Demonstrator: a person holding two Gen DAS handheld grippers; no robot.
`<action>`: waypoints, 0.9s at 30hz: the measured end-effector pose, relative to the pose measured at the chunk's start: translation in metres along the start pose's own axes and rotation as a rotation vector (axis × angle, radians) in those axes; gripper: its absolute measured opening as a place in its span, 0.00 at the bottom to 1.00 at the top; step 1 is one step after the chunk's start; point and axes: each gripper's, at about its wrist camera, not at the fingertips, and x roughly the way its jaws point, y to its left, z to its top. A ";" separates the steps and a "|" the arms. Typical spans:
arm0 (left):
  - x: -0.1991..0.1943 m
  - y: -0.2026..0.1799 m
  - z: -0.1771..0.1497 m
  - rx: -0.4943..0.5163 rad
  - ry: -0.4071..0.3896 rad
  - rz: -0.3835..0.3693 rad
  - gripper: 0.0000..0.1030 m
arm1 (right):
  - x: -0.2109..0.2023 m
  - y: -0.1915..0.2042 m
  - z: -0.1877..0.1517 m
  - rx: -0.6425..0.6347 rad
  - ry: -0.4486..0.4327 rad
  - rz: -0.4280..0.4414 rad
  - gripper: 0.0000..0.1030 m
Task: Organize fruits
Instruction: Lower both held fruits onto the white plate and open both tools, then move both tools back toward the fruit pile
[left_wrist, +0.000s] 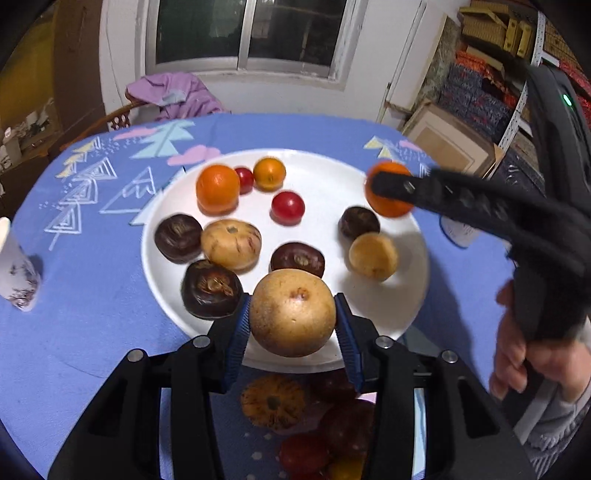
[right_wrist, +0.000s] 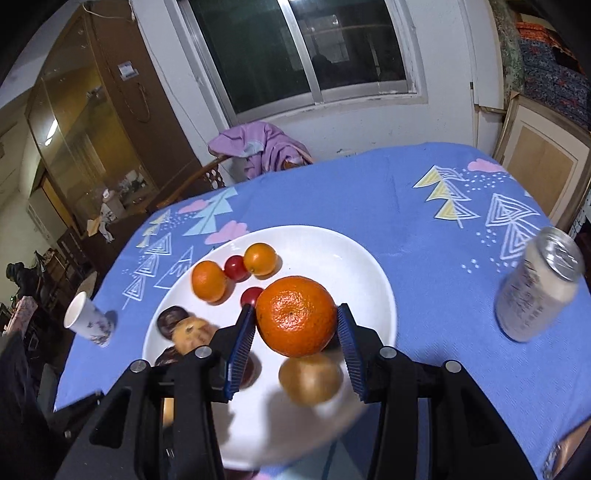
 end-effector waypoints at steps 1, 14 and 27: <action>0.005 0.002 0.000 -0.004 0.010 -0.005 0.42 | 0.011 0.002 0.003 -0.002 0.012 -0.002 0.45; 0.013 0.015 0.004 -0.025 -0.009 -0.021 0.48 | 0.055 0.017 0.010 -0.047 0.079 -0.043 0.48; -0.085 0.010 -0.070 0.013 -0.102 0.041 0.76 | -0.110 -0.004 -0.081 0.017 -0.095 0.097 0.77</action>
